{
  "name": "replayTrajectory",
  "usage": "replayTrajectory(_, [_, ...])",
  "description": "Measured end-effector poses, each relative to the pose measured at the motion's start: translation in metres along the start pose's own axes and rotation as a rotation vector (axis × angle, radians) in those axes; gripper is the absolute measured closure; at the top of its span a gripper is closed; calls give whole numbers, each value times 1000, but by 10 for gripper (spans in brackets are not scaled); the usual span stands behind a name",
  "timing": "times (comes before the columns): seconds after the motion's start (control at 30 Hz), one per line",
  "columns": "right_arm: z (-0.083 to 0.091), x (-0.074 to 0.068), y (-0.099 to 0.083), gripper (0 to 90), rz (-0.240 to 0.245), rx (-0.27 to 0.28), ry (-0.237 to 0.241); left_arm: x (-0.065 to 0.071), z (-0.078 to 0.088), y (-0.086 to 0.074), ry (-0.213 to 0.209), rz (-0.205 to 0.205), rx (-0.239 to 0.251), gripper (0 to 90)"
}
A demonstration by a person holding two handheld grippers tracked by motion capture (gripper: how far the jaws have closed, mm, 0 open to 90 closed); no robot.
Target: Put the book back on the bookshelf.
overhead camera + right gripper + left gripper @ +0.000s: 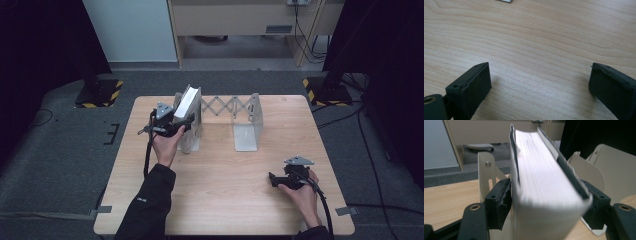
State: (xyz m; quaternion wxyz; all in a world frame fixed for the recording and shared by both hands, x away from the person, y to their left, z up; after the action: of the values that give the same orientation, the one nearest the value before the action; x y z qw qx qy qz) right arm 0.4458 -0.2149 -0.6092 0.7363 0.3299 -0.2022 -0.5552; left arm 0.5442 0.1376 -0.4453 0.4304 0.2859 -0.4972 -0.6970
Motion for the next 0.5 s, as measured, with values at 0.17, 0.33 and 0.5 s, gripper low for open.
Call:
replayTrajectory(0.17, [0,0,0,46,0,0,0,0,7,-20,-17,15,-14,353])
replayTrajectory(0.33, [0,0,0,46,0,0,0,-3,7,-32,-16,45,-1,434])
replayTrajectory(0.5, [0,0,0,46,0,0,0,-2,6,-31,1,57,7,442])
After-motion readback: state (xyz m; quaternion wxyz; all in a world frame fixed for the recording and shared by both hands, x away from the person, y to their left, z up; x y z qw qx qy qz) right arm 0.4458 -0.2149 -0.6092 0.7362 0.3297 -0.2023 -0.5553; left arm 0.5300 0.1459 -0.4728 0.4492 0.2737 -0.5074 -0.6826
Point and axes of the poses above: each handheld gripper's, and its own axes: z roughly backward along the jaws, y roughly out of its top, x roughly to its right, the point moved 10 cm from there along -z, roughly forward along the jaws, and after that the axes turned 5 degrees about -z, right-handed, at the moved point
